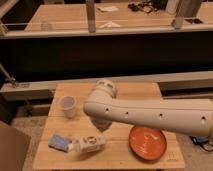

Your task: Knock the bottle over

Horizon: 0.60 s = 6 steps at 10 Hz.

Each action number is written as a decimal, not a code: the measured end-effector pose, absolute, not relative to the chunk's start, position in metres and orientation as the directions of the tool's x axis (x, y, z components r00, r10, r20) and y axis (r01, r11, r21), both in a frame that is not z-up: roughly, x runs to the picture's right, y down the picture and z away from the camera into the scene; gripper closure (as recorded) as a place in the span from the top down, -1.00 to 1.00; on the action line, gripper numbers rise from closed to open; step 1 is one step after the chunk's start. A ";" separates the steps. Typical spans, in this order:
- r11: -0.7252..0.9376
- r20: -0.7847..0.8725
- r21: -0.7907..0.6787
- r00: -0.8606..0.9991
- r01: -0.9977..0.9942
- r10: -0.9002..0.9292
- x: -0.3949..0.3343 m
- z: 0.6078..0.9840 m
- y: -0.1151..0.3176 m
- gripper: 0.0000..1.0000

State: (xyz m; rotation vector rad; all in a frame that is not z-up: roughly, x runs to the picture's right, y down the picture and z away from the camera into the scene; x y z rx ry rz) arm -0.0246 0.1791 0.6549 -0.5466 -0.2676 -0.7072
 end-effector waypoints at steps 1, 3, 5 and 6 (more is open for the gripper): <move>0.628 0.412 -0.379 0.731 0.680 -0.544 -0.026 0.656 0.179 -0.82; 0.625 0.420 -0.365 0.721 0.690 -0.551 -0.036 0.662 0.176 -0.96; 0.626 0.420 -0.360 0.719 0.692 -0.554 -0.038 0.665 0.175 -0.96; 0.626 0.420 -0.360 0.719 0.692 -0.554 -0.038 0.665 0.175 -0.96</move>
